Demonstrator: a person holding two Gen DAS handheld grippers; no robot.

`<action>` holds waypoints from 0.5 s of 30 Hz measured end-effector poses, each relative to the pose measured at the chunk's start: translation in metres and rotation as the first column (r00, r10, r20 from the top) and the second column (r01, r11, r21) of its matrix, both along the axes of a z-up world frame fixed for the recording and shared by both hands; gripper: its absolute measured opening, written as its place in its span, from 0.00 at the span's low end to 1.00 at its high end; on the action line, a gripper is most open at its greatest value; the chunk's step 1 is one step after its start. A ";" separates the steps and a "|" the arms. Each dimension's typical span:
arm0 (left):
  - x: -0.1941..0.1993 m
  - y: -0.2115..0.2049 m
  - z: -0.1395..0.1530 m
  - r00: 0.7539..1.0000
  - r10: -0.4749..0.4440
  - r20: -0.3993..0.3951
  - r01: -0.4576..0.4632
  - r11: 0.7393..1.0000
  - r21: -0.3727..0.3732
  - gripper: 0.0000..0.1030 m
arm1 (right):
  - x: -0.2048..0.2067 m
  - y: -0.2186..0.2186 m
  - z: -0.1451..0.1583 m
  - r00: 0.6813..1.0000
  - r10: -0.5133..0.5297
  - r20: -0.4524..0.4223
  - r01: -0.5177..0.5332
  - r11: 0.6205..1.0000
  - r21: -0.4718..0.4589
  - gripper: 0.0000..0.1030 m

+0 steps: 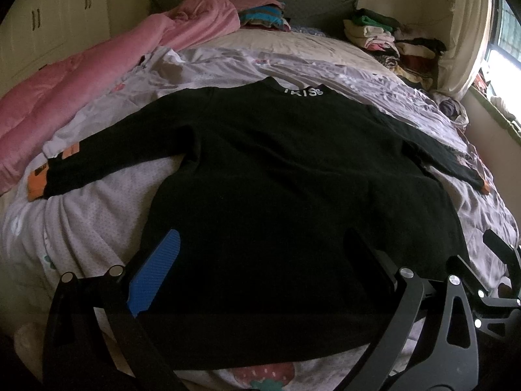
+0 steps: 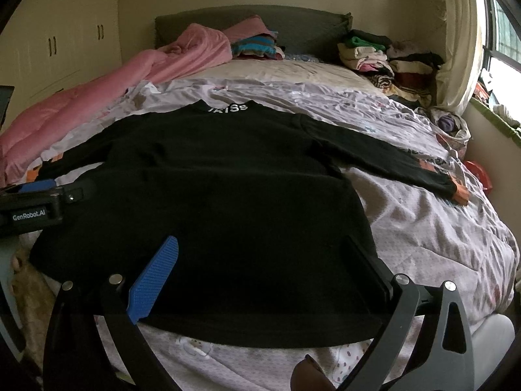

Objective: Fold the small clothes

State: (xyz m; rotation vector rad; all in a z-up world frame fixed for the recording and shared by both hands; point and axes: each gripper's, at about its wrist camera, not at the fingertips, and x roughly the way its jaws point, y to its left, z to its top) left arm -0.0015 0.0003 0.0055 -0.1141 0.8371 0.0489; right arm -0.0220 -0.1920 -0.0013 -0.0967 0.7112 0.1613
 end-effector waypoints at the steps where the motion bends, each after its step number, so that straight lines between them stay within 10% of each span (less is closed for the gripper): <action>1: 0.000 0.000 0.000 1.000 0.001 -0.001 -0.001 1.000 0.000 0.92 | 0.000 0.000 0.000 1.000 0.001 0.000 -0.001 1.000 0.000 0.96; 15: -0.001 0.000 0.002 1.000 0.000 0.003 0.000 1.000 0.002 0.92 | 0.002 0.002 0.001 1.000 0.009 -0.001 -0.009 1.000 0.007 0.96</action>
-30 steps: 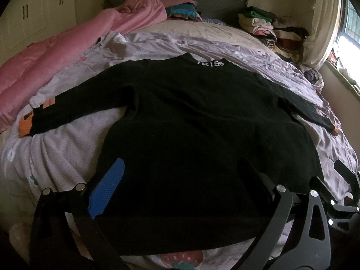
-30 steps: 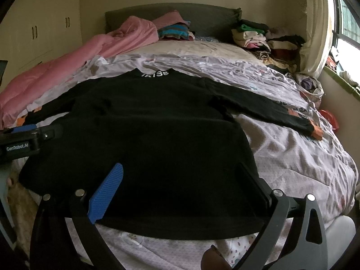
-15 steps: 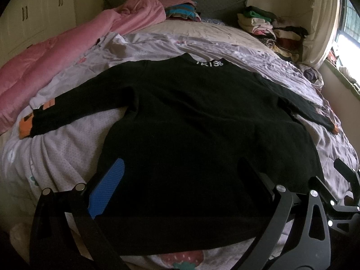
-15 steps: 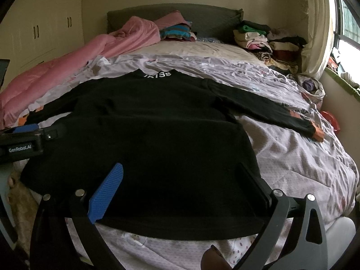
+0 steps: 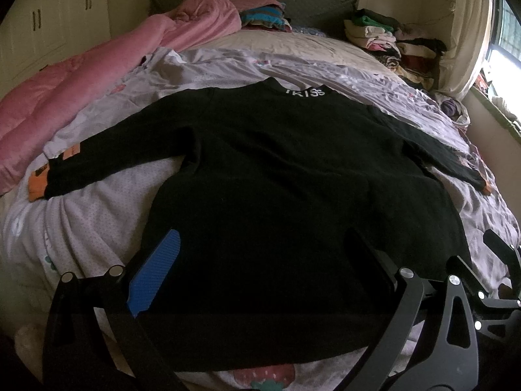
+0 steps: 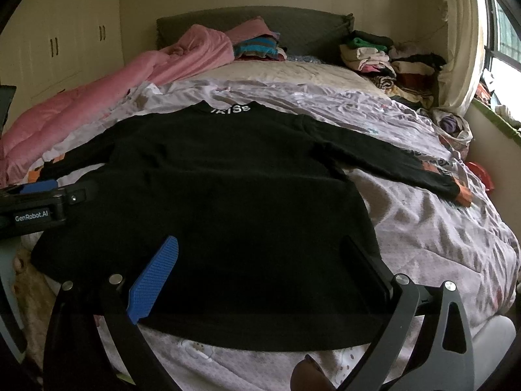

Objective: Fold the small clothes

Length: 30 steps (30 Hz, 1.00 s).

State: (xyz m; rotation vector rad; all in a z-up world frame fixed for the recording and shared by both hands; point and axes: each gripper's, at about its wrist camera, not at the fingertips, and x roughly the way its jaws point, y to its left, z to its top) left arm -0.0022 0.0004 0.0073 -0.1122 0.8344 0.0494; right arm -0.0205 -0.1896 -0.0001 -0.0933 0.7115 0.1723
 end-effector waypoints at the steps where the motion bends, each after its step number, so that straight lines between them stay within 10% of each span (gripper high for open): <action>1: 0.000 0.000 0.000 1.000 0.001 -0.001 -0.001 1.000 0.000 0.92 | 0.000 0.001 0.000 1.000 0.001 0.000 -0.001 1.000 0.001 0.96; 30: 0.070 0.005 0.023 1.000 0.015 0.012 -0.015 1.000 0.013 0.92 | 0.076 0.002 0.029 0.999 -0.015 0.040 0.013 0.999 0.044 0.96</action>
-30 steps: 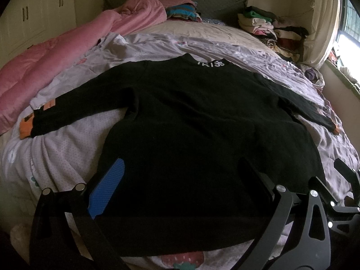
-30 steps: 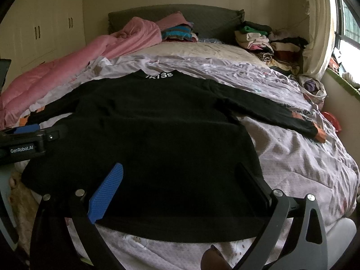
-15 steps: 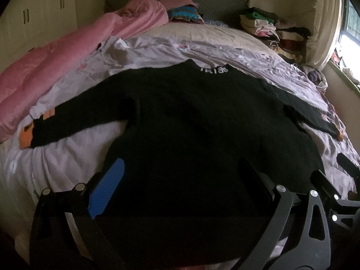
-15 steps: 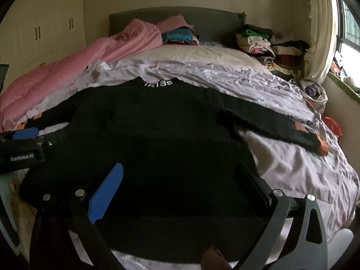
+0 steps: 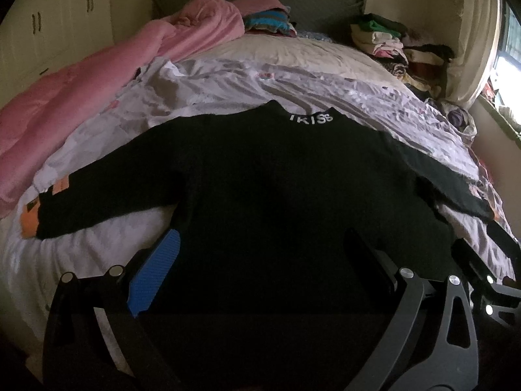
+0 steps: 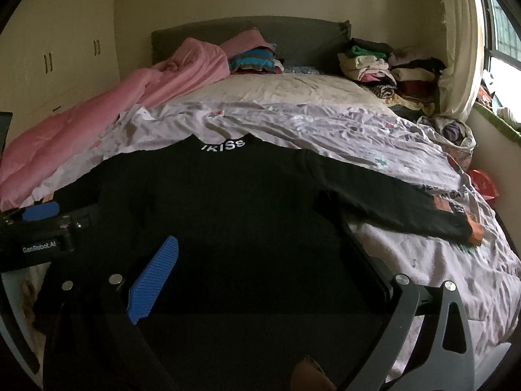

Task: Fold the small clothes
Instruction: 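Move the right gripper to the orange sleeve cuff nearest it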

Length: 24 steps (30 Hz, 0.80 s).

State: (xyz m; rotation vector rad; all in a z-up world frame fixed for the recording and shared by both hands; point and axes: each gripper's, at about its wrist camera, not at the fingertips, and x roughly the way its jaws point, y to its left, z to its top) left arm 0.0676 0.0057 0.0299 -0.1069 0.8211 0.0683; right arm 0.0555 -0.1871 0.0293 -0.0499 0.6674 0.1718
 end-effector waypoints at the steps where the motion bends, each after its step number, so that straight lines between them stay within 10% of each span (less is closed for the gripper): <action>1: 0.002 -0.001 0.001 1.000 -0.001 0.001 0.001 1.000 0.002 0.92 | 0.003 0.000 0.000 1.000 0.000 0.000 0.000 1.000 0.001 0.96; 24: 0.063 -0.026 0.010 0.998 -0.054 -0.022 0.055 0.998 0.029 0.92 | 0.061 -0.052 0.011 0.991 -0.134 0.008 0.133 0.988 0.073 0.96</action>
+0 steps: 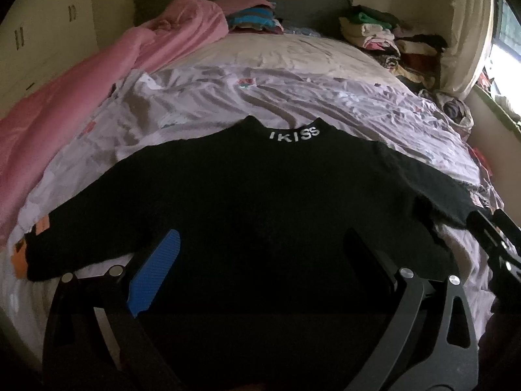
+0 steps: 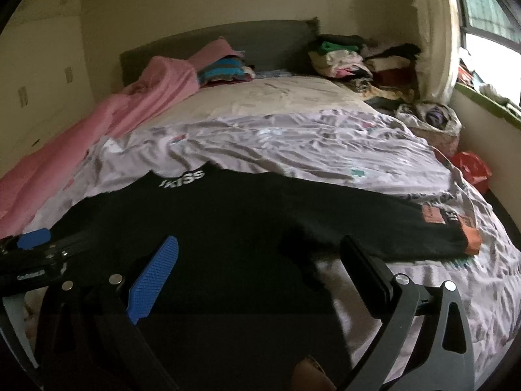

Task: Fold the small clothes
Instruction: 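Move the right gripper to the orange sleeve cuff nearest it, then close the right gripper on the orange cuff and lift it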

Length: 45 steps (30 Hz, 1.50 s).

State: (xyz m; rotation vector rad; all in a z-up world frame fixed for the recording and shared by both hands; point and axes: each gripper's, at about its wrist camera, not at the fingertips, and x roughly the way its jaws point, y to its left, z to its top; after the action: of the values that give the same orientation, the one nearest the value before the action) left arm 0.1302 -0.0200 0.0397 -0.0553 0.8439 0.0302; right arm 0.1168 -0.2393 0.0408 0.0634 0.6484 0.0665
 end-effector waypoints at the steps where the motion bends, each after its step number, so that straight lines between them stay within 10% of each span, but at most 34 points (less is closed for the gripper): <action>1: 0.004 -0.002 0.001 1.000 -0.002 0.001 0.002 1.000 0.002 0.92 | 0.002 -0.005 -0.001 1.000 -0.012 -0.003 0.012 1.000 0.006 0.96; 25: 0.068 -0.060 -0.019 0.992 -0.103 -0.071 0.105 0.994 0.023 0.92 | 0.038 -0.135 -0.036 0.935 -0.339 -0.105 0.344 0.938 0.040 0.96; 45: 0.113 -0.065 -0.075 0.982 -0.151 -0.110 0.152 0.988 0.000 0.92 | 0.063 -0.239 -0.092 0.793 -0.523 -0.313 0.581 0.804 0.126 0.96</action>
State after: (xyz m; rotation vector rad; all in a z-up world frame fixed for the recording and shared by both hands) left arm 0.2431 -0.0853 -0.0351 0.0187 0.9558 -0.1075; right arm 0.1802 -0.4785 -0.0514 0.4831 0.8670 -0.4559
